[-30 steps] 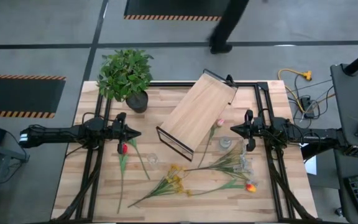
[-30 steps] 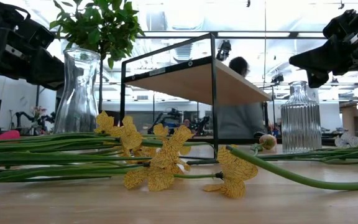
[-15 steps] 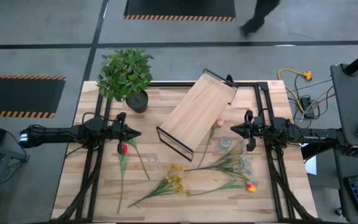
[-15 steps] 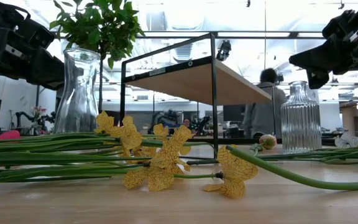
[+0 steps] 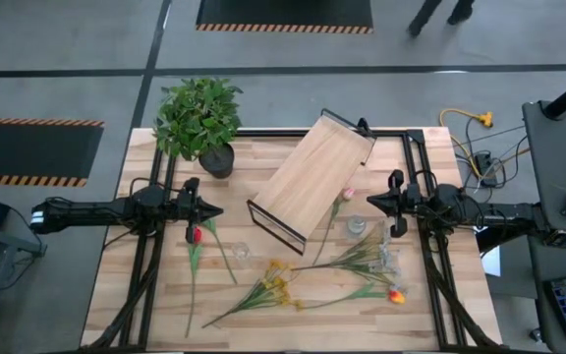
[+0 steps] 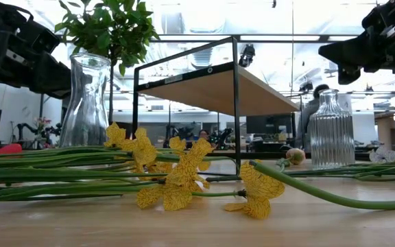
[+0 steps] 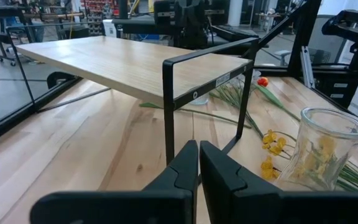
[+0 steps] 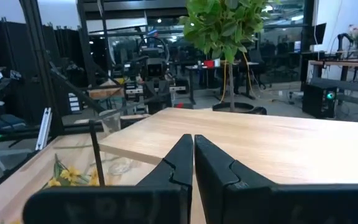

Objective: Pick and place flowers into a vace then onto a shelf
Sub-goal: Put the red flower into the left transparent vase

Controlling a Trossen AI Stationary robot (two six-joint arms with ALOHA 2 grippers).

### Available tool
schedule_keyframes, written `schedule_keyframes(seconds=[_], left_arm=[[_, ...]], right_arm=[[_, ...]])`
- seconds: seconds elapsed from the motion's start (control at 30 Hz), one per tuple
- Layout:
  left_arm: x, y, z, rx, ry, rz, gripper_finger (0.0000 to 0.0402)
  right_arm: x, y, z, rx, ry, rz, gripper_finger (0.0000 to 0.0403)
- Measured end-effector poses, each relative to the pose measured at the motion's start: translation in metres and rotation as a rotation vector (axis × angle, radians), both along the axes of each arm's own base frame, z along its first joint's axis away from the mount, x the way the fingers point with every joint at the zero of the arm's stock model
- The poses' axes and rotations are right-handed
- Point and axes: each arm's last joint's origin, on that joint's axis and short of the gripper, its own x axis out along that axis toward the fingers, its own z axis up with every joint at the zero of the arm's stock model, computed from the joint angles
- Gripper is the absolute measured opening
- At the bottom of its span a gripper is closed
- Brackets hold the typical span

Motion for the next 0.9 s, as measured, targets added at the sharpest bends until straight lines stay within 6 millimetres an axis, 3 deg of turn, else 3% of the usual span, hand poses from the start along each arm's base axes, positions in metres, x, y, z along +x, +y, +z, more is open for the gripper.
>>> schedule_keyframes(seconds=[0.13, 0.33, 0.9], left_arm=[[0.0, 0.0, 0.001, 0.002, -0.009, 0.0, 0.0], [0.0, 0.0, 0.001, 0.004, -0.007, 0.0, 0.0], [0.001, 0.0, 0.005, -0.098, -0.047, 0.014, 0.0002]], right_arm=[[0.0, 0.0, 0.001, -0.008, -0.007, -0.001, 0.0009], [-0.001, 0.0, 0.009, -0.158, -0.082, -0.024, 0.0009], [-0.002, 0.0, 0.011, -0.155, -0.104, -0.024, 0.0009]])
